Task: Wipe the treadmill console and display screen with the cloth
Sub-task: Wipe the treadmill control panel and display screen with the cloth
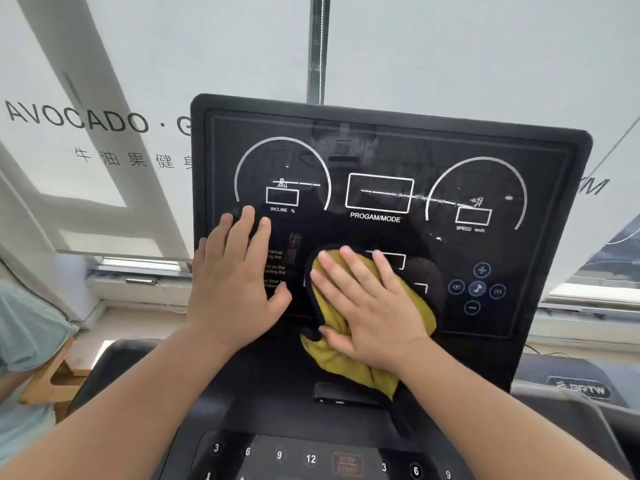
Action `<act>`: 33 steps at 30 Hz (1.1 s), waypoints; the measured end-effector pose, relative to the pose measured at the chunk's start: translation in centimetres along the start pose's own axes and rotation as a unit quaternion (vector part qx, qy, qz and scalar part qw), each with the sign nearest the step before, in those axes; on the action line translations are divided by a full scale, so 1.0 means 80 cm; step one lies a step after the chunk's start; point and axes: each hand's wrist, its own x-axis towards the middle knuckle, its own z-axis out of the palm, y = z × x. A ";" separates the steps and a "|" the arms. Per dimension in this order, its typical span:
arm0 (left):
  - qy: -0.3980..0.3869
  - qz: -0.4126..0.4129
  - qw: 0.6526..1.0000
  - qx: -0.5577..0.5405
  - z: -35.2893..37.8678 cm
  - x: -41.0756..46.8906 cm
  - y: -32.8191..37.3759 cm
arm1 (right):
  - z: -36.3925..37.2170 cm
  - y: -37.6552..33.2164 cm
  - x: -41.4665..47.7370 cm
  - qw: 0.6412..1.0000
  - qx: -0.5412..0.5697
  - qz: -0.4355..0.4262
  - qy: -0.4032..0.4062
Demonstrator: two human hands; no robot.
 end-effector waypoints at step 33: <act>0.009 -0.015 0.999 -0.032 0.000 0.001 0.002 | -0.019 0.099 -0.020 0.971 0.019 0.232 0.048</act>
